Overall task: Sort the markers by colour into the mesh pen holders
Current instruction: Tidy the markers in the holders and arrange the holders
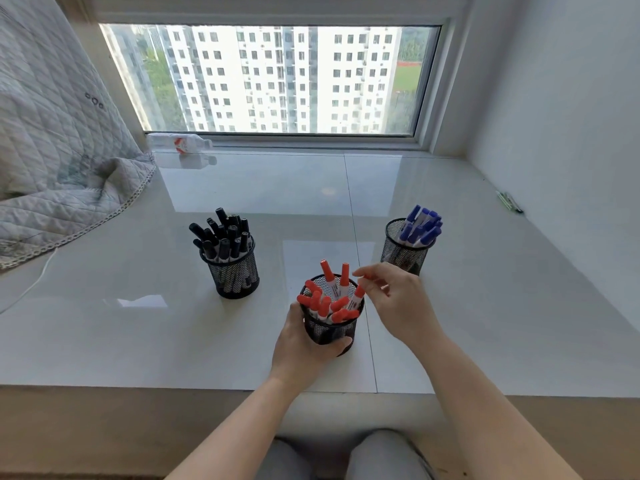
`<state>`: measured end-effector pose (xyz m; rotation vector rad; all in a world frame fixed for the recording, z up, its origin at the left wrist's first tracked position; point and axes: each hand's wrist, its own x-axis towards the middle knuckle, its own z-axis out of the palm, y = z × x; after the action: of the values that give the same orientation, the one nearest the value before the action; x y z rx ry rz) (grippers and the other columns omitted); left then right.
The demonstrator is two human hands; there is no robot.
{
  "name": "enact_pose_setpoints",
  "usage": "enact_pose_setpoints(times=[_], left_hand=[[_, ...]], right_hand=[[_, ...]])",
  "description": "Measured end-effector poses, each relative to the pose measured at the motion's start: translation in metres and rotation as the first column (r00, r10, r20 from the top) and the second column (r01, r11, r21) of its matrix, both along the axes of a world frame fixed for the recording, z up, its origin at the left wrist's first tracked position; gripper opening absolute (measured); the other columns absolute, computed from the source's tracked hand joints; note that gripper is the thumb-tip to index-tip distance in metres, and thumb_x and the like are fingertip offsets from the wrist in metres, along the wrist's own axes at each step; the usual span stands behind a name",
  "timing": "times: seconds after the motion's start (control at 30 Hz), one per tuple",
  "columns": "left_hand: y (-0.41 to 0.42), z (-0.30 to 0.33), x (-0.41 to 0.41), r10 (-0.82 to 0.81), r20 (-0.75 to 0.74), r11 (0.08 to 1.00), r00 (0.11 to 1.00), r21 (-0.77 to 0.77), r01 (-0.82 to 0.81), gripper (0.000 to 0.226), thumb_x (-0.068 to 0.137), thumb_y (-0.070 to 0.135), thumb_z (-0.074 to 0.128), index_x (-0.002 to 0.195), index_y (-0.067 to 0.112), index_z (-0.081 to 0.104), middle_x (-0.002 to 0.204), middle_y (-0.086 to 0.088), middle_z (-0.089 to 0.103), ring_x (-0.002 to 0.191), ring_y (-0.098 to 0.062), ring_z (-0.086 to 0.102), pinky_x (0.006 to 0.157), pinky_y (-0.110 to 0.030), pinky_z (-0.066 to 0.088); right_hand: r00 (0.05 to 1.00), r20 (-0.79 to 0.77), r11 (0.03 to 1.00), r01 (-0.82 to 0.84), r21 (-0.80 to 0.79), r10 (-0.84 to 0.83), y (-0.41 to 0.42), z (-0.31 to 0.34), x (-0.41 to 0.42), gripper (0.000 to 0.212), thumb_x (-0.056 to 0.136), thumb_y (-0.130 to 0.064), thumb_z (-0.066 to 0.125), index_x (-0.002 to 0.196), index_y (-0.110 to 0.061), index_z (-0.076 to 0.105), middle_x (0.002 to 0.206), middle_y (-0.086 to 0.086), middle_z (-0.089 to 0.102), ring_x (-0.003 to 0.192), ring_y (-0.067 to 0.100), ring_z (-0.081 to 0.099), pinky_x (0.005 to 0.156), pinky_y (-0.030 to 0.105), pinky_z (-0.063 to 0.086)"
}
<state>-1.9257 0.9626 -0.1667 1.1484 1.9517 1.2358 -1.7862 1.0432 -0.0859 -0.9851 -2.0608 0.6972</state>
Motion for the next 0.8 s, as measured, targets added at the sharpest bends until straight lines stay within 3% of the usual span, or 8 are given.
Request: enact_pose_setpoints(times=[0.17, 0.33, 0.47, 0.63, 0.73, 0.8], left_hand=[[0.000, -0.001, -0.001, -0.005, -0.005, 1.000, 1.000, 0.006, 0.005, 0.071, 0.044, 0.053, 0.076, 0.099, 0.063, 0.032, 0.098, 0.029, 0.059, 0.089, 0.017, 0.055, 0.064, -0.003, 0.040], [0.001, -0.002, 0.000, -0.008, 0.002, 1.000, 1.000, 0.003, 0.008, 0.074, 0.047, 0.050, 0.077, 0.107, 0.049, 0.035, 0.104, 0.024, 0.060, 0.095, 0.003, 0.059, 0.073, -0.011, 0.043], [0.003, -0.001, -0.001, -0.001, -0.004, 1.000, 1.000, 0.007, 0.001, 0.069, 0.048, 0.048, 0.078, 0.100, 0.054, 0.033, 0.099, 0.027, 0.059, 0.090, 0.009, 0.057, 0.068, -0.005, 0.039], [0.008, 0.003, -0.009, 0.014, -0.032, 1.000, 0.999, -0.002, -0.014, 0.072, 0.051, 0.047, 0.079, 0.108, 0.044, 0.036, 0.103, 0.021, 0.060, 0.094, -0.003, 0.058, 0.076, -0.015, 0.043], [0.014, 0.004, -0.017, 0.068, -0.046, 0.998, 0.997, 0.008, -0.067, 0.069, 0.051, 0.046, 0.078, 0.108, 0.039, 0.039, 0.103, 0.016, 0.062, 0.094, -0.008, 0.060, 0.076, -0.020, 0.045], [0.020, 0.004, -0.023, 0.102, -0.064, 0.995, 0.993, 0.022, -0.101, 0.069, 0.053, 0.043, 0.079, 0.110, 0.034, 0.041, 0.102, 0.015, 0.062, 0.094, -0.011, 0.059, 0.078, -0.023, 0.046]], right_hand=[[1.000, 0.005, 0.997, -0.007, -0.075, 0.007, -0.001, -0.010, -0.001, 0.018, 0.087, -0.014, 0.061, 0.100, -0.022, 0.071, 0.084, -0.012, 0.064, 0.069, -0.006, 0.058, 0.062, 0.006, 0.044], [0.997, -0.072, 0.980, -0.037, -0.196, 0.023, 0.000, -0.010, 0.001, 0.020, 0.088, -0.014, 0.060, 0.100, -0.026, 0.070, 0.084, -0.016, 0.064, 0.073, 0.005, 0.062, 0.074, 0.025, 0.053], [0.998, -0.069, 0.976, -0.027, -0.216, 0.012, 0.002, -0.014, 0.003, 0.021, 0.088, -0.021, 0.059, 0.107, -0.031, 0.064, 0.088, -0.018, 0.062, 0.077, 0.000, 0.059, 0.069, 0.014, 0.047], [0.955, -0.189, 0.959, 0.186, -0.216, -0.228, 0.017, -0.024, 0.009, 0.018, 0.086, -0.015, 0.062, 0.102, -0.022, 0.061, 0.084, -0.010, 0.061, 0.072, 0.001, 0.056, 0.060, 0.002, 0.041], [0.854, -0.233, 0.870, 0.393, -0.297, -0.465, 0.034, -0.036, 0.015, 0.024, 0.083, -0.015, 0.065, 0.105, -0.016, 0.054, 0.096, 0.002, 0.060, 0.076, 0.013, 0.057, 0.066, 0.012, 0.042], [0.794, -0.213, 0.800, 0.475, -0.365, -0.569, 0.048, -0.044, 0.017, 0.042, 0.081, -0.019, 0.068, 0.116, -0.011, 0.047, 0.113, 0.008, 0.052, 0.085, 0.018, 0.054, 0.075, 0.026, 0.045]])
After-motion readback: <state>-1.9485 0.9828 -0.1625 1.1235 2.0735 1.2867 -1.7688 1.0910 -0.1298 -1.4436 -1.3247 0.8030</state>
